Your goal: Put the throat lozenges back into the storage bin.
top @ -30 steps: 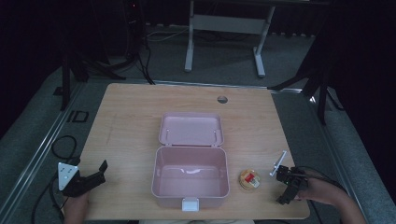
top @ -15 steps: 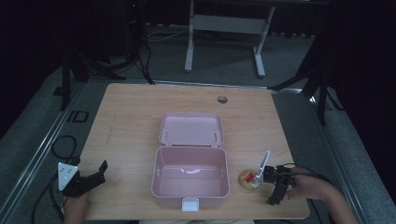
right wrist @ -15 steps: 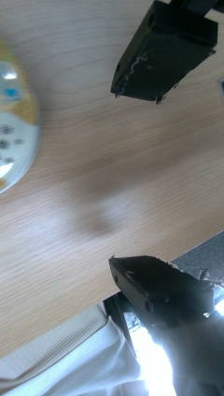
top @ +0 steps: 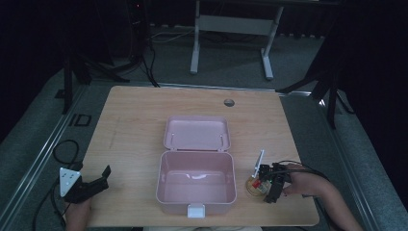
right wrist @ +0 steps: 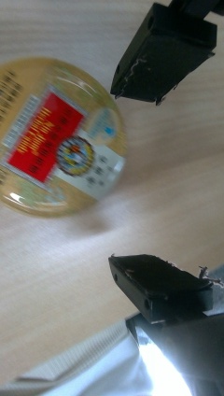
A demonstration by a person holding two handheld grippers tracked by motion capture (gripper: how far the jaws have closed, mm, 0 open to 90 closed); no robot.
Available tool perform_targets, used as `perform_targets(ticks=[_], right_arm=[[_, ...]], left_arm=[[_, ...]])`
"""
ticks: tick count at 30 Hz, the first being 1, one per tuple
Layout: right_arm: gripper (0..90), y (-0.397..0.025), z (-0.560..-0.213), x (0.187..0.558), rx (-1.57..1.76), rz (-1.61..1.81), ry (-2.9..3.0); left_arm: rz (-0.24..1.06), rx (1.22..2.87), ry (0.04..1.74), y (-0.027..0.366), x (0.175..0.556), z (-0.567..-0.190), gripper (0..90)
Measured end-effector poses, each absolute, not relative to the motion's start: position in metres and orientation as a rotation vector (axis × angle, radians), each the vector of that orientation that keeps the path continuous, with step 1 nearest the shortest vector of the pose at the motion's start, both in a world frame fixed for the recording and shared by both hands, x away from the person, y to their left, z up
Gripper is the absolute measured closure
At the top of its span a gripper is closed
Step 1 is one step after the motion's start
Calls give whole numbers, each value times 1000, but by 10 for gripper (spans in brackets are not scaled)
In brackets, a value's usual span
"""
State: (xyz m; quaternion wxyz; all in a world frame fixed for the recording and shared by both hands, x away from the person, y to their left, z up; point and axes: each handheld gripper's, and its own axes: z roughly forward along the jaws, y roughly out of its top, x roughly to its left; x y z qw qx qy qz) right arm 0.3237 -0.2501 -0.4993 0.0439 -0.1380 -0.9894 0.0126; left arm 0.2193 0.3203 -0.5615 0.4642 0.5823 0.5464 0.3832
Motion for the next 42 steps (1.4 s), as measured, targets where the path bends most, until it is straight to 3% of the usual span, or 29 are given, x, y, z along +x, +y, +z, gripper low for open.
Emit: perform_targets(ticks=[13, 22, 42], right_arm=[[147, -226, -516, 338, -374, 55, -3073], [194, -221, -516, 339, -347, 80, -3078], [196, -223, -454, 317, -258, 38, -3051]], left_arm=[[940, 1432, 1340, 320, 219, -562, 4], [940, 1433, 1340, 320, 219, -562, 4], [940, 1432, 1343, 320, 219, -562, 4]])
